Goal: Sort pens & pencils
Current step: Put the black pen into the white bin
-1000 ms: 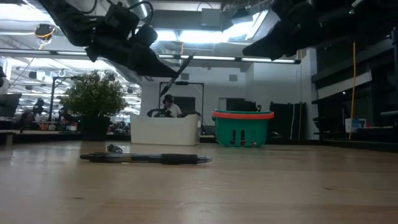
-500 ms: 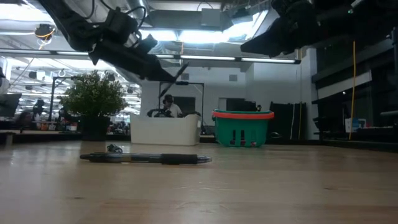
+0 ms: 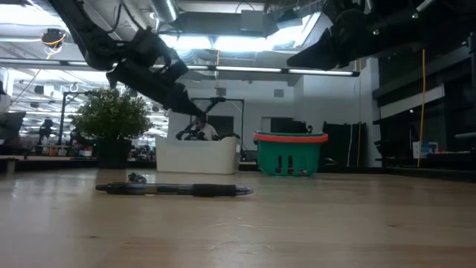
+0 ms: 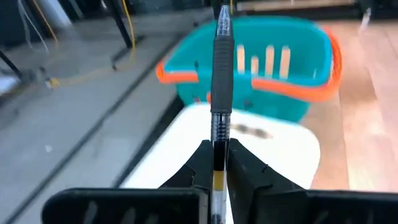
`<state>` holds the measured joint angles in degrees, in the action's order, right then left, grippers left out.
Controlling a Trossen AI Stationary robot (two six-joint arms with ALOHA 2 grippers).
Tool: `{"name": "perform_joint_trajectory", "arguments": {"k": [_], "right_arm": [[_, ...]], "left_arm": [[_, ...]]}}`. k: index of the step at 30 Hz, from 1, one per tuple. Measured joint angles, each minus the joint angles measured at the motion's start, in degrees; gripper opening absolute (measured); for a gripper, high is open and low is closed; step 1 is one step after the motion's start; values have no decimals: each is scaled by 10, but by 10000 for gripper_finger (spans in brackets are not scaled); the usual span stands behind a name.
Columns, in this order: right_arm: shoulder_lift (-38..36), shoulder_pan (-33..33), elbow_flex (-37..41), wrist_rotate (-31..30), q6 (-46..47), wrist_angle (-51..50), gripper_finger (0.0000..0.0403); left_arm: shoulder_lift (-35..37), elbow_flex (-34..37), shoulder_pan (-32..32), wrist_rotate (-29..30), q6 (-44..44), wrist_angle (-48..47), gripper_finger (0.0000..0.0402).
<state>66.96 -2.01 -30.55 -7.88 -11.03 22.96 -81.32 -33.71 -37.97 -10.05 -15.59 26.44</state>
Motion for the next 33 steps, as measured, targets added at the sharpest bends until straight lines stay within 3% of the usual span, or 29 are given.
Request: {"name": "perform_joint_trajectory", "arguments": {"k": [12,28,33], "right_arm": [[0,-19,0,0,-12,1,21],[0,-48,0,4,-15,-1,21],[0,-53,0,5,-15,-2,21]], "left_arm": [[-25,-138,-16,-1,-45,-325,17],[-207,-341,-15,21,-106,-603,17],[-247,-383,-15,26,-120,-652,17]]}}
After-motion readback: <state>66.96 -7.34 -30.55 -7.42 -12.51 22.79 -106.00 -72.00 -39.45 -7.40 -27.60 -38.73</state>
